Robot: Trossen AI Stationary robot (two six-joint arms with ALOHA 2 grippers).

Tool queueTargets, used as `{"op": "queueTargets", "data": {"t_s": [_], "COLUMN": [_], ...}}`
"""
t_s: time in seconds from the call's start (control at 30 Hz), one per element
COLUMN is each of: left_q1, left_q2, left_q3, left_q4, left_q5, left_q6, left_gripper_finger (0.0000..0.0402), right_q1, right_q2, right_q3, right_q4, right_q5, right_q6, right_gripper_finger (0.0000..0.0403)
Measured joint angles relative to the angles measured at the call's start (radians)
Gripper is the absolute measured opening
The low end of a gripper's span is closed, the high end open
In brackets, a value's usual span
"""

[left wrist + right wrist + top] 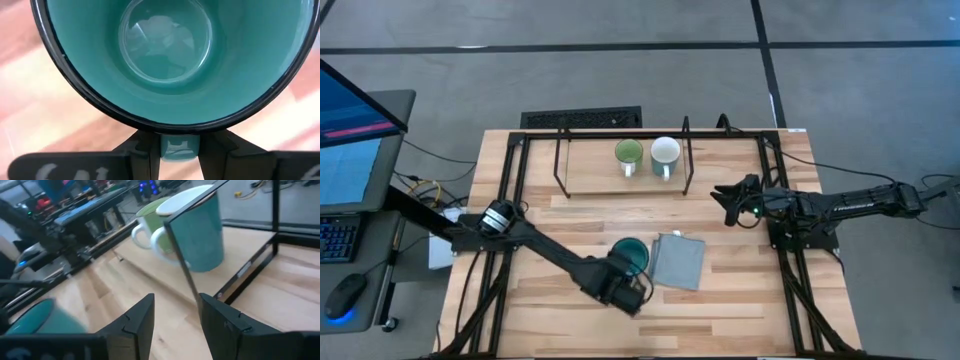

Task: Stack small to large cups/mugs on shelf
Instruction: Put the blue mug on the shelf

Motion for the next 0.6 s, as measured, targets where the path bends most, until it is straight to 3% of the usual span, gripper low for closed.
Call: {"op": "queueTargets", "data": {"t_s": [0.33, 0.6], "left_q1": [0.139, 0.239], "left_q2": [-0.040, -0.121], "left_q3": [0.004, 0.005], "left_q4": [-0.028, -0.110], "left_q5": [-0.028, -0.055], "left_q6": [-0.039, -0.038], "left_gripper_finger": [0.0081, 0.0081], "right_q1": [0.001, 0.001], "right_q2": [0.000, 0.000], "right_q3": [0.000, 0.000], "right_q4": [-0.004, -0.011], "right_q5": [-0.187, -0.211], "right_q6": [0.000, -0.001], "right_gripper_finger": [0.0173, 0.0173]}}
